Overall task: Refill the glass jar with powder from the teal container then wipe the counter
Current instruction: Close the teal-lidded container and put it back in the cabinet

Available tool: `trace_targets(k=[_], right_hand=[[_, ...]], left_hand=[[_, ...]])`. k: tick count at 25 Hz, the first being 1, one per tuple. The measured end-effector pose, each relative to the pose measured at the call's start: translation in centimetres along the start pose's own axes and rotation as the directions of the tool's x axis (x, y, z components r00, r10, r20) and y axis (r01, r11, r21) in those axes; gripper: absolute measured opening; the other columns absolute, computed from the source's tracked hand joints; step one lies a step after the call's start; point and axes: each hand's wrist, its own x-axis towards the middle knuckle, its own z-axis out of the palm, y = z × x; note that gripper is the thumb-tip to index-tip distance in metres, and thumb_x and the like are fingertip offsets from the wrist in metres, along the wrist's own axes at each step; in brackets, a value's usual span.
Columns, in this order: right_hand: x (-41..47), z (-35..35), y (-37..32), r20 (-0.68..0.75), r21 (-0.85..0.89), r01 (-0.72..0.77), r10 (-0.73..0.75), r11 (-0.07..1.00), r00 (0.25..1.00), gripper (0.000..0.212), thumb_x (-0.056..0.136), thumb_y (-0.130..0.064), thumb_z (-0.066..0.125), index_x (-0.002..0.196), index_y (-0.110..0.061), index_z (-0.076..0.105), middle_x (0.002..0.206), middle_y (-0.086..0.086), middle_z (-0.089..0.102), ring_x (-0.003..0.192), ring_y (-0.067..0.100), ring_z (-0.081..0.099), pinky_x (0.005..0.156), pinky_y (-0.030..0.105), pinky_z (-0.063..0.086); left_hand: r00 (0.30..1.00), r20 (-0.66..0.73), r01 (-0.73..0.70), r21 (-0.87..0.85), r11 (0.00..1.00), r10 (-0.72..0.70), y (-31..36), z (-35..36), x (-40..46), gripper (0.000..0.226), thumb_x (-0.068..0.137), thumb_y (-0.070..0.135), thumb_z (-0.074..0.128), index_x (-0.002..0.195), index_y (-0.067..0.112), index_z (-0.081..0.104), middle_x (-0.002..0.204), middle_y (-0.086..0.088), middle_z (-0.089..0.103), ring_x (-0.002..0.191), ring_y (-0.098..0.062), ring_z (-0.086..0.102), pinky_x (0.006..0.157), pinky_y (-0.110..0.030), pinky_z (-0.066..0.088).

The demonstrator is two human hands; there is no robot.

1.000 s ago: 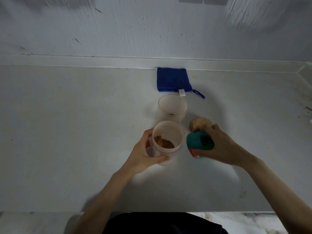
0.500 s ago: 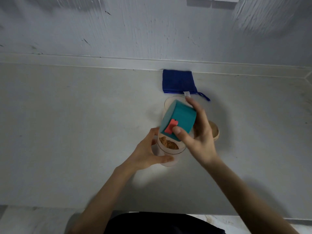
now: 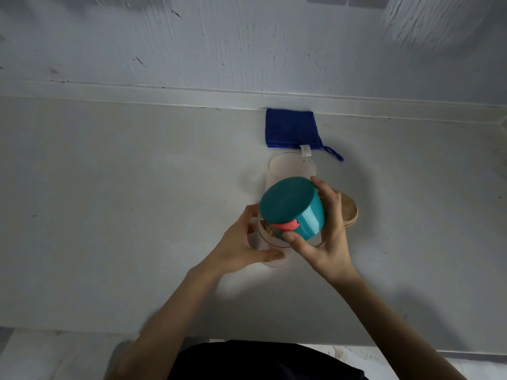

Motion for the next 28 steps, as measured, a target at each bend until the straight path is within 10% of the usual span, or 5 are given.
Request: trace_targets(k=[13, 28], right_hand=[[0.0, -0.8, -0.8, 0.152, -0.267, -0.033, 0.076, 0.963, 0.986, 0.101, 0.061, -0.035, 0.074, 0.135, -0.021, 0.006, 0.123, 0.007, 0.032, 0.117, 0.007, 0.035, 0.099, 0.009, 0.031], [3.2, -2.2, -3.4, 0.22, -0.352, 0.121, -0.043, 0.928, 0.974, 0.066, 0.071, -0.044, 0.057, 0.129, -0.02, 0.033, 0.119, 0.005, 0.04, 0.108, 0.008, 0.04, 0.086, 0.011, 0.042]], left_hand=[[1.0, -0.014, -0.014, 0.001, 1.0, 0.014, -0.2, 0.1, 0.2, 0.075, 0.048, 0.049, 0.077, 0.104, 0.063, 0.03, 0.11, 0.029, 0.048, 0.112, -0.013, 0.053, 0.087, -0.028, 0.05], [1.0, -0.015, -0.004, -0.031, 1.0, 0.004, 0.6, 0.0, -0.3, 0.075, 0.046, 0.047, 0.079, 0.105, 0.055, 0.034, 0.117, 0.005, 0.055, 0.111, -0.017, 0.054, 0.09, -0.045, 0.051]])
